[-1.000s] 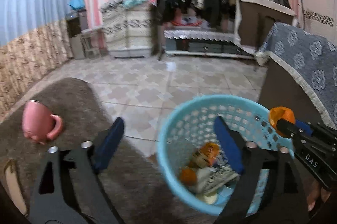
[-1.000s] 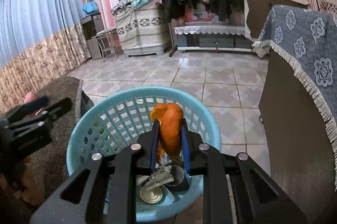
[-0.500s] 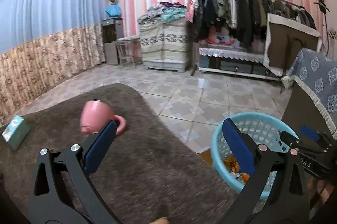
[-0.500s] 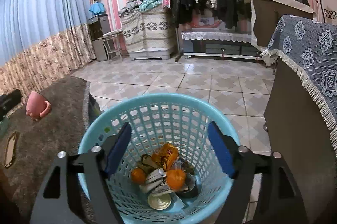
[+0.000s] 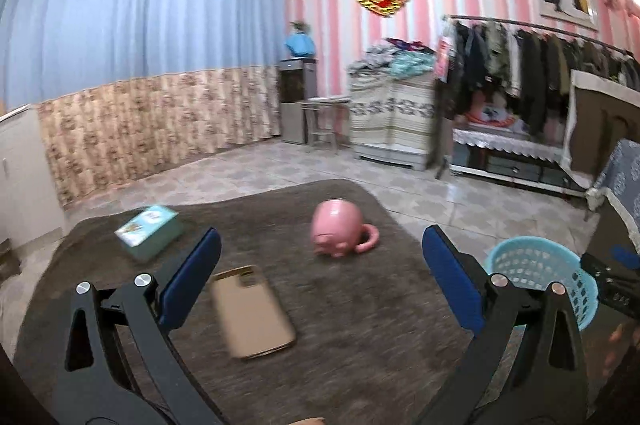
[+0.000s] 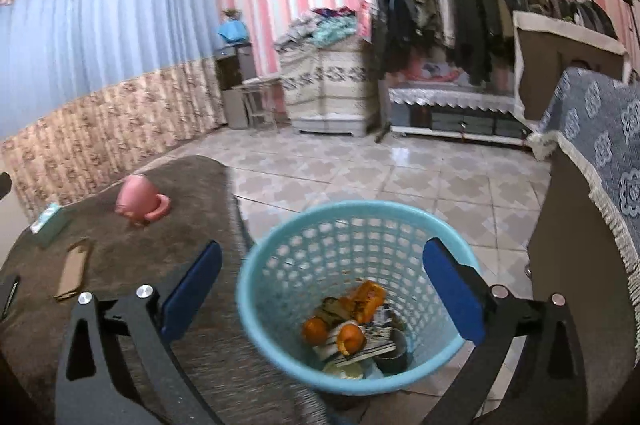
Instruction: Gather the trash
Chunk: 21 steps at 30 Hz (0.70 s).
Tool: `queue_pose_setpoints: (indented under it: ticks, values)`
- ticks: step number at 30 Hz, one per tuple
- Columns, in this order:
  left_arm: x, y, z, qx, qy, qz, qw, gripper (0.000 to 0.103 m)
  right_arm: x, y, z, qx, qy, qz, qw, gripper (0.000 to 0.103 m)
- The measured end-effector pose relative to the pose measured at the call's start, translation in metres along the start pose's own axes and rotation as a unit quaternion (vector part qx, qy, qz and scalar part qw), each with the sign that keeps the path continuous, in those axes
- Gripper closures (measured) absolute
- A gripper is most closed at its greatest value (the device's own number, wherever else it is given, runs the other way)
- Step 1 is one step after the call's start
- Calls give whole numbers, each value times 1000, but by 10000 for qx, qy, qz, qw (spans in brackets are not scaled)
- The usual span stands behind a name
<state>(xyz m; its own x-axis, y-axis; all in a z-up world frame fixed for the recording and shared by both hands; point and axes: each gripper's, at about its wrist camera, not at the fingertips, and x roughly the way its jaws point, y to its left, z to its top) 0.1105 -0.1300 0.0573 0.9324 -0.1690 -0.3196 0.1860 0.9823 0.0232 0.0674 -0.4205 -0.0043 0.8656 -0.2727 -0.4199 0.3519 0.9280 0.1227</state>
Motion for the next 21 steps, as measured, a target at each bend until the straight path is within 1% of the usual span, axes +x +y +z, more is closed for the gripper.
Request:
queue_pose_setpoints:
  ticks: [4,7,11,15,18,21]
  values:
    - [-25,25,-9,-127,48,152,9998,5,-20,26,-1,-146,19,148,9998,4]
    - [-40,40,-18,-299,102,240,9992,6,-33,43,-12,-213,177,298,9992,4]
    - [-56,47,-34,-336,250,203,9989,5,-51,68,-27,-602,254,386,9971,4]
    - [-74,54,-51,-364,272,245,9987,5,-71,90,-44,-963,298,542,9934,4]
    - [-83,58,-59,-434,275,246,9984,5,-80,99,-51,-1049,253,602,9923,4]
    - [-91,61,-64,-409,221,331,9984,5,-87,101,-58,-1020,222,731,9918,4]
